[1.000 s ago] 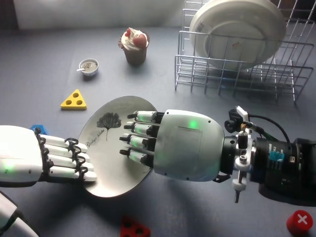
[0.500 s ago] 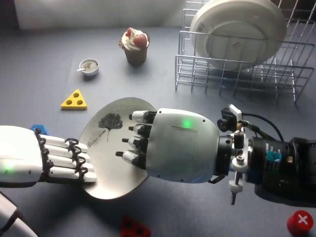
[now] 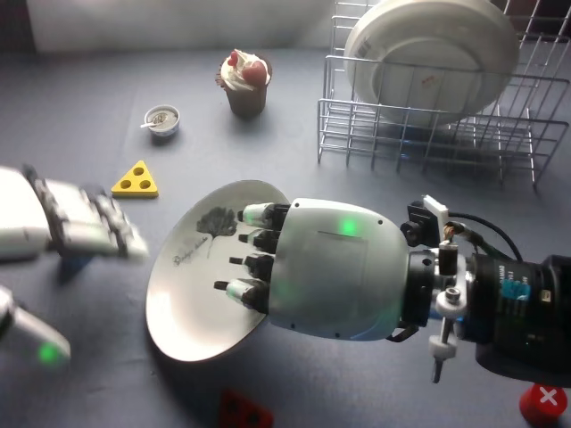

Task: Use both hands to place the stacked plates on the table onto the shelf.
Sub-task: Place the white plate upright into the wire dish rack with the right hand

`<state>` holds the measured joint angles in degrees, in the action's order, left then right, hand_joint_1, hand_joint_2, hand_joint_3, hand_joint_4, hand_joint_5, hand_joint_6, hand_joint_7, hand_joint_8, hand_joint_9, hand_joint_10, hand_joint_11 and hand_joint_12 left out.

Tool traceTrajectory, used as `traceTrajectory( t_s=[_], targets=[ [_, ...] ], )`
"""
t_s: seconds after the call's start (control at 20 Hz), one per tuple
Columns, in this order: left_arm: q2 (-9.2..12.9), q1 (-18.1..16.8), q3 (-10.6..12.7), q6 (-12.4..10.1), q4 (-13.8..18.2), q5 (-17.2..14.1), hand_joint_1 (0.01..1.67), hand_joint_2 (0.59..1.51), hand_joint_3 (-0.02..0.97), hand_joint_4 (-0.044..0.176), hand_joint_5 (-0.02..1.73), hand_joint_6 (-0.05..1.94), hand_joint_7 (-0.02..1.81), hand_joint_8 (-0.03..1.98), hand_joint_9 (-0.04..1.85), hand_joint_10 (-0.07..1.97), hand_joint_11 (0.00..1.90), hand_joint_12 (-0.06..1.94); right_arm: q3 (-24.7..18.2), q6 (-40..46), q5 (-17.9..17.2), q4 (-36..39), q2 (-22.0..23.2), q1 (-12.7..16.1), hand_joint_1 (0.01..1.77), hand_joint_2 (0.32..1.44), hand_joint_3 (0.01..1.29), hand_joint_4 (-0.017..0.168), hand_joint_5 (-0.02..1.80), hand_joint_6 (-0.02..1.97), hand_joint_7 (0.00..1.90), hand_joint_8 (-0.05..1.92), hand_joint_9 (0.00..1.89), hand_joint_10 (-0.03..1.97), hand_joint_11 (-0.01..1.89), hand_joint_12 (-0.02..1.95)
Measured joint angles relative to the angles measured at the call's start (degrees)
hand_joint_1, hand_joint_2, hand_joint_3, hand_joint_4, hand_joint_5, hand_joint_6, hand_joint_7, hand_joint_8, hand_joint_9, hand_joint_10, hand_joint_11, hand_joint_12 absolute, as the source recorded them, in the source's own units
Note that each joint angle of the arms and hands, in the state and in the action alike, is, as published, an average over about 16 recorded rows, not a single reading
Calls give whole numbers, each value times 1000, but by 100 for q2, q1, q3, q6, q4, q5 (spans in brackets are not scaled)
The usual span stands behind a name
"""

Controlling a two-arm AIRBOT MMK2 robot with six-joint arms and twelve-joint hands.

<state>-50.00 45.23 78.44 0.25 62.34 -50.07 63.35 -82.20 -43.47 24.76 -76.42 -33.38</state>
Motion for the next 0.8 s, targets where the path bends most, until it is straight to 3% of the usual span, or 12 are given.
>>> traceTrajectory(
  t_s=[0.4,0.8],
  targets=[
    [372,-329,91,-13,-562,-244,52,982,-8,-1,166,8,182,2,175,9,176,10,-615,10,195,-899,557,373,1456,965,13,-6,974,764,1201,358,1215,544,971,1106],
    [637,-399,175,-14,-418,-414,46,980,-7,0,165,7,187,1,176,9,171,9,-1396,149,712,-2534,1310,1349,1431,961,13,-6,977,808,1221,349,1236,525,994,1124]
  ],
)
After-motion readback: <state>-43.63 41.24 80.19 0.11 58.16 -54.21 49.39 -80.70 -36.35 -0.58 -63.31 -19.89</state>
